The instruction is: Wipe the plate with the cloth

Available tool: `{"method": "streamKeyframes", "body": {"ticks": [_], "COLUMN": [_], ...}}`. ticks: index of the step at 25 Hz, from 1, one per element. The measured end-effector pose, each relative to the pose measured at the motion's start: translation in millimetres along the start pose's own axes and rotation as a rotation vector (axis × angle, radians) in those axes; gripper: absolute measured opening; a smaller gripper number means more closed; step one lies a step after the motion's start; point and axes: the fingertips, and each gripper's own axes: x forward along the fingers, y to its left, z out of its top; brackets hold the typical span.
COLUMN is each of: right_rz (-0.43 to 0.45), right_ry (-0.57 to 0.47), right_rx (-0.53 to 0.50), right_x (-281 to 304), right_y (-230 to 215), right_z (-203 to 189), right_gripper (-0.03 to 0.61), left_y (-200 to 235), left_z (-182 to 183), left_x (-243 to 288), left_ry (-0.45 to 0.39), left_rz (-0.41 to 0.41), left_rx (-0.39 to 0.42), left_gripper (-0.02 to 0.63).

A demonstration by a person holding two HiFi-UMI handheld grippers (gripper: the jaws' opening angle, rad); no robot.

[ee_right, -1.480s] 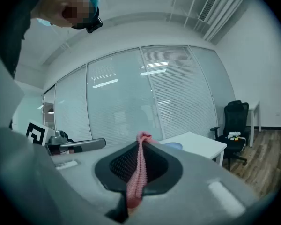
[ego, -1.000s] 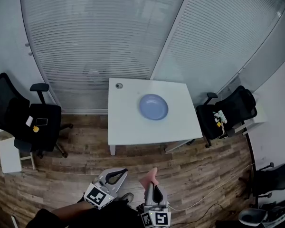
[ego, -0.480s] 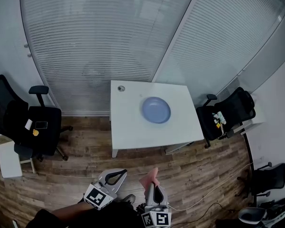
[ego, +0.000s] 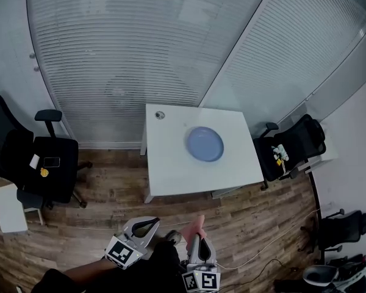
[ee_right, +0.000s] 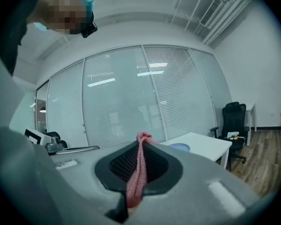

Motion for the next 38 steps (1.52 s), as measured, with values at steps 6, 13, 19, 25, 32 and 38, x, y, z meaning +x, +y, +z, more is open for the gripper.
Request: {"method": "streamKeyframes", "body": {"ticks": [6,13,19,25,32,38], "right_rz": [0.001,0.043,0.070,0.086,0.128,0.167], "right_ry": [0.000,0.015,0.021,0.031,0.038,0.075], "right_rx": [0.010,0.006,0.002,0.013,0.021,0.039], "right_x": [31.3,75.1,123.1,167.7,220.1,254.3], "right_y": [-6.8,-31.1,-79.4,-143.5,-206.5,-246.6], "right_z": [4.5,1.9,10.9,28.8,47.1,49.3], "right_gripper": [0.014,0.014,0.014,0.012,0.014,0.014], "left_y": [19.4,35.8,50.3,50.9,60.1,69.8], "left_z": [7.3,-7.2,-6.9,-11.2,-0.9,-3.0], "left_x": [22.0,60.4,125.7,205.7,290.9,341.4], "left_ry": [0.019,0.021,0.026,0.057,0.063,0.086], "left_rz": [-0.008,0.024,0.060,0.079,0.117,0.186], "left_rx": [-0.009,-0.018,-0.041,-0.061,-0.067,-0.087], "left_gripper": [0.002,0.002,0.002,0.002,0.002,0.002]}}
